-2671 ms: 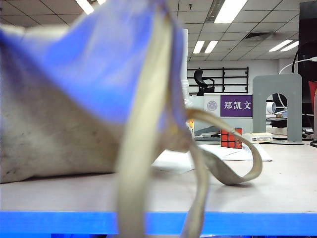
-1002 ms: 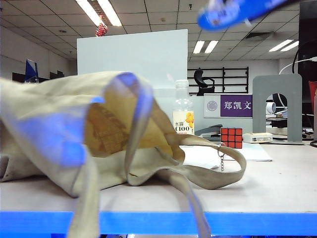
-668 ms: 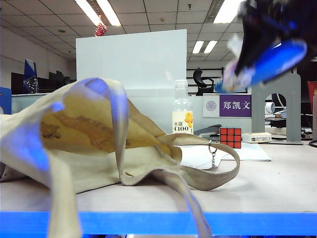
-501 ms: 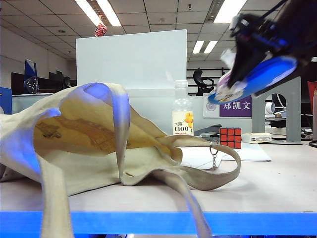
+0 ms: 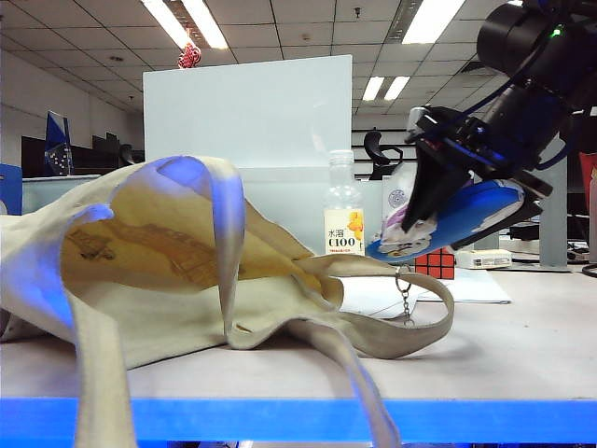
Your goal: Take the glasses case out of the canvas bag and put it on the table.
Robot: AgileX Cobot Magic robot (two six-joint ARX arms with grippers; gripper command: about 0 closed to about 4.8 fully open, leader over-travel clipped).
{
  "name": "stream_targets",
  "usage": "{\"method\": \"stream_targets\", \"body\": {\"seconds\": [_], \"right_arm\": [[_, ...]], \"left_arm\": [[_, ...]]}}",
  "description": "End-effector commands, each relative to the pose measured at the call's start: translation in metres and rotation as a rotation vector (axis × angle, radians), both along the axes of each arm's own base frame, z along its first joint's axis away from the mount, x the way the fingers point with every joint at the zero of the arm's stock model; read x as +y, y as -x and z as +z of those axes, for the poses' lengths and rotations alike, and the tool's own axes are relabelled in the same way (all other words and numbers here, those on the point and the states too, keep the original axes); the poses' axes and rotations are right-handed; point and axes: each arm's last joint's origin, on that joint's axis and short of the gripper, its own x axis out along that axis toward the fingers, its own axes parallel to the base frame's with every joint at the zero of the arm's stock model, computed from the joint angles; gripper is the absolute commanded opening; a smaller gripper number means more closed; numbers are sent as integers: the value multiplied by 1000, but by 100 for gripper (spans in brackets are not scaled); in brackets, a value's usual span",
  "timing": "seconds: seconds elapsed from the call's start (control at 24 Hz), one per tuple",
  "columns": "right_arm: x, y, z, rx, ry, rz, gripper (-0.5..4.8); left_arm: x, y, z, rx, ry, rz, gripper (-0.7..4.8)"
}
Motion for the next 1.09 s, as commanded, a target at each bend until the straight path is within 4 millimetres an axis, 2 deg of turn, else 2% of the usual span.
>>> {"method": "stream_targets", "body": {"seconds": [0.04, 0.25, 0.46, 0.75, 0.92, 1.09], "right_arm": [[8, 0, 12, -67, -76, 67, 257], [13, 0, 13, -75, -94, 94, 267], [6, -6, 3, -110, 94, 2, 242], [-3, -18, -19, -74, 208, -86, 242], [-2, -25, -32, -76, 200, -93, 243], [2, -30, -38, -171, 97, -179, 243]], "left_arm": [[0, -1, -3, 8, -32, 9, 479], [1, -2, -9, 48, -57, 20, 479], [1, -3, -11, 56, -63, 21, 479], [1, -3, -11, 57, -63, 21, 479], [0, -3, -11, 58, -64, 17, 479], [0, -3, -11, 63, -63, 16, 479]]}}
